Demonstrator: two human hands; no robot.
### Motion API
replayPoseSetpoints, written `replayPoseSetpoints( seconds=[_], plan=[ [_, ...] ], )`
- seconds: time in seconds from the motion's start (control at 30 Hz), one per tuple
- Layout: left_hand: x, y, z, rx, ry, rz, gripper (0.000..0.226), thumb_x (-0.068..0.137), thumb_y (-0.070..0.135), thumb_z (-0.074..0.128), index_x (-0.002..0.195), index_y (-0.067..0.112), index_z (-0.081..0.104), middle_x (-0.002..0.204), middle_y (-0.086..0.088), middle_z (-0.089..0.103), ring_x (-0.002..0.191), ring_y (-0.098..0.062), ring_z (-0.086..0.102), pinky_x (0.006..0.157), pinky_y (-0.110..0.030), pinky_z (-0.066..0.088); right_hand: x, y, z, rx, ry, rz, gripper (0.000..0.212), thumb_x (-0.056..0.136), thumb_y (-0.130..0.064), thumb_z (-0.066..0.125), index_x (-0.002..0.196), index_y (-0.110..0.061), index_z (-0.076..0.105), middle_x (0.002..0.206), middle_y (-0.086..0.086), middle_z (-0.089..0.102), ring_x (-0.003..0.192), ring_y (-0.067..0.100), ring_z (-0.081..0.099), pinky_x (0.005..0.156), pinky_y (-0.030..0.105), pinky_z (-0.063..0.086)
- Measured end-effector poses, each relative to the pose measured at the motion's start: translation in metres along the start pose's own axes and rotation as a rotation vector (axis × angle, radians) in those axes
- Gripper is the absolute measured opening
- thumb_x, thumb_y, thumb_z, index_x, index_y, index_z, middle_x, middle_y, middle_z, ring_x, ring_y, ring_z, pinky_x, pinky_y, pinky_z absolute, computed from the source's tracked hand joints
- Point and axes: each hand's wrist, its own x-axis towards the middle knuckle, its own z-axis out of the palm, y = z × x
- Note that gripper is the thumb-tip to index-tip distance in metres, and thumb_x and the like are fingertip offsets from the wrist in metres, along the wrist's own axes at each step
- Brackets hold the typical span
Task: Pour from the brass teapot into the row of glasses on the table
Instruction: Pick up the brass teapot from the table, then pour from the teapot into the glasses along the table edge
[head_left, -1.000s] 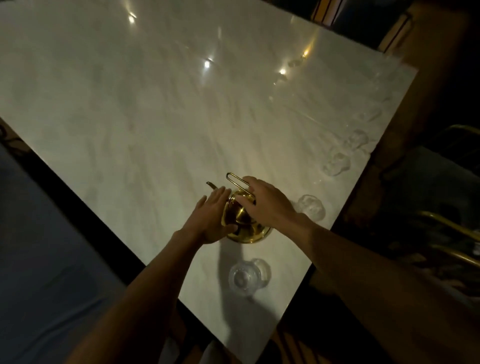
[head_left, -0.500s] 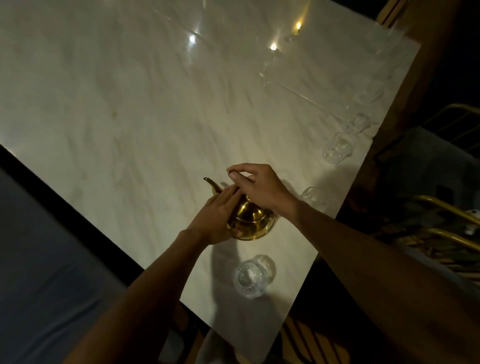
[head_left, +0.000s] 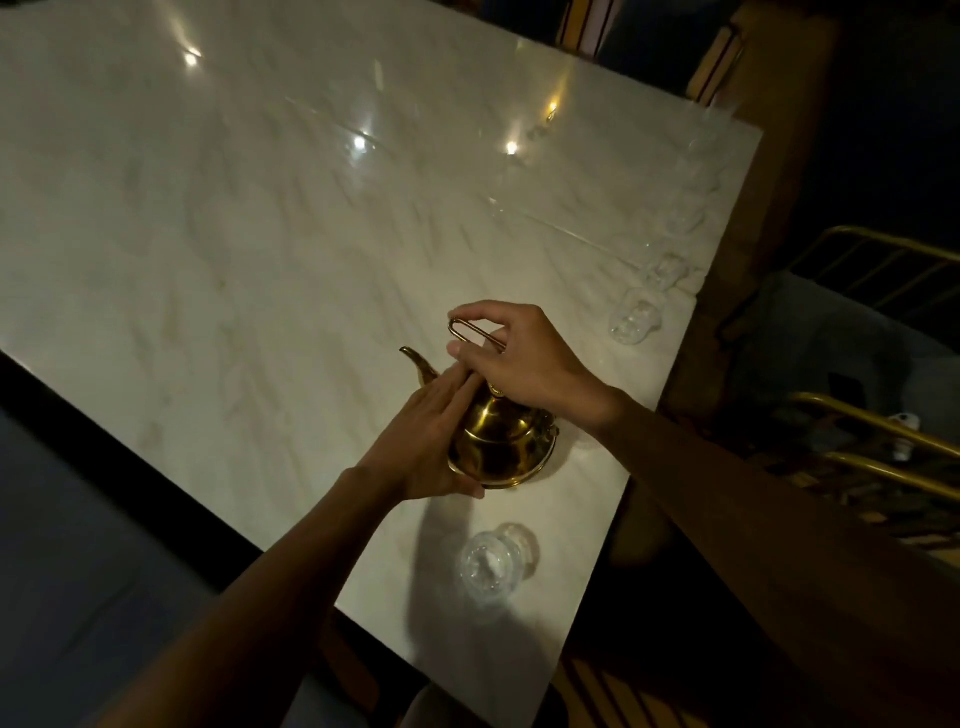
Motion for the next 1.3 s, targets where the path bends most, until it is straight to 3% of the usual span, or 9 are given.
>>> replayPoseSetpoints(
  seconds=[0.1, 0.2, 0.47, 0.77, 0.9, 1.0, 1.1, 1.23, 1.3],
  plan=[
    [0.001, 0.016, -0.007, 0.033, 0.016, 0.034, 0.140, 0.055, 0.069, 0.086, 0.159, 0.008, 0.017, 0.167, -0.011, 0.019, 0.153, -0.030, 0.024, 0.117, -0.050, 0.037, -0.019, -0.008, -0.007, -0.023, 0.040, -0.053, 0.041, 0.094, -0.025, 0.069, 0.135, -0.028, 0.065, 0.119, -0.004, 0.072, 0.118, 0.018, 0.065, 0.107, 0.031, 0.048],
    [-0.003, 0.040, -0.011, 0.061, 0.015, 0.051, 0.139, 0.056, 0.070, 0.086, 0.159, 0.009, 0.016, 0.166, -0.010, 0.022, 0.152, -0.029, 0.027, 0.116, -0.051, 0.037, -0.044, -0.015, -0.017, -0.064, 0.050, -0.091, 0.044, 0.097, -0.025, 0.066, 0.141, -0.026, 0.060, 0.146, -0.003, 0.058, 0.138, 0.014, 0.050, 0.112, 0.023, 0.038],
    [-0.034, 0.123, 0.006, 0.096, 0.034, 0.114, 0.140, 0.055, 0.076, 0.082, 0.159, 0.010, 0.017, 0.165, -0.006, 0.026, 0.151, -0.024, 0.030, 0.115, -0.047, 0.039, -0.136, -0.019, -0.044, -0.191, 0.142, -0.180, 0.045, 0.098, -0.029, 0.064, 0.142, -0.023, 0.059, 0.145, -0.001, 0.057, 0.134, 0.016, 0.055, 0.108, 0.021, 0.041],
    [-0.098, 0.204, 0.064, -0.018, -0.006, 0.080, 0.144, 0.052, 0.074, 0.085, 0.160, 0.013, 0.013, 0.162, -0.004, 0.030, 0.146, -0.024, 0.038, 0.112, -0.047, 0.042, -0.232, 0.010, -0.044, -0.235, 0.114, -0.101, 0.042, 0.097, -0.031, 0.064, 0.138, -0.023, 0.063, 0.143, -0.005, 0.060, 0.134, 0.012, 0.054, 0.113, 0.028, 0.041],
    [-0.119, 0.216, 0.088, -0.068, -0.040, 0.059, 0.147, 0.053, 0.074, 0.084, 0.162, 0.017, 0.005, 0.166, -0.003, 0.021, 0.151, -0.023, 0.030, 0.116, -0.048, 0.038, -0.256, 0.025, -0.037, -0.240, 0.087, -0.052, 0.041, 0.098, -0.027, 0.062, 0.138, -0.021, 0.062, 0.143, -0.005, 0.060, 0.135, 0.010, 0.053, 0.106, 0.015, 0.035],
    [-0.129, 0.221, 0.098, -0.098, -0.045, 0.065, 0.145, 0.054, 0.071, 0.085, 0.162, 0.017, 0.004, 0.167, -0.003, 0.019, 0.150, -0.022, 0.029, 0.119, -0.044, 0.034, -0.264, 0.034, -0.029, -0.237, 0.080, -0.015, 0.041, 0.099, -0.027, 0.061, 0.139, -0.022, 0.062, 0.144, -0.005, 0.059, 0.135, 0.011, 0.053, 0.105, 0.015, 0.036],
    [-0.138, 0.222, 0.103, -0.162, -0.032, 0.050, 0.138, 0.058, 0.067, 0.087, 0.161, 0.016, 0.012, 0.165, -0.002, 0.025, 0.148, -0.018, 0.032, 0.122, -0.027, 0.027, -0.268, 0.040, -0.019, -0.245, 0.059, 0.016, 0.041, 0.099, -0.028, 0.060, 0.140, -0.022, 0.061, 0.144, -0.004, 0.059, 0.136, 0.013, 0.053, 0.108, 0.019, 0.037],
    [-0.152, 0.218, 0.112, -0.357, 0.022, -0.102, 0.107, 0.072, 0.069, 0.077, 0.157, 0.041, 0.018, 0.161, 0.007, 0.034, 0.146, -0.012, 0.037, 0.117, -0.043, 0.040, -0.264, 0.047, -0.009, -0.249, 0.058, 0.051, 0.042, 0.100, -0.027, 0.059, 0.142, -0.021, 0.060, 0.145, -0.002, 0.058, 0.137, 0.015, 0.052, 0.110, 0.020, 0.037],
    [-0.159, 0.215, 0.118, -0.419, 0.045, -0.175, 0.094, 0.078, 0.066, 0.073, 0.154, 0.048, 0.021, 0.158, 0.011, 0.038, 0.141, -0.008, 0.042, 0.114, -0.041, 0.043, -0.260, 0.050, -0.004, -0.252, 0.052, 0.078, 0.043, 0.100, -0.027, 0.059, 0.142, -0.020, 0.059, 0.146, -0.001, 0.057, 0.137, 0.016, 0.052, 0.109, 0.020, 0.037]
  ],
)
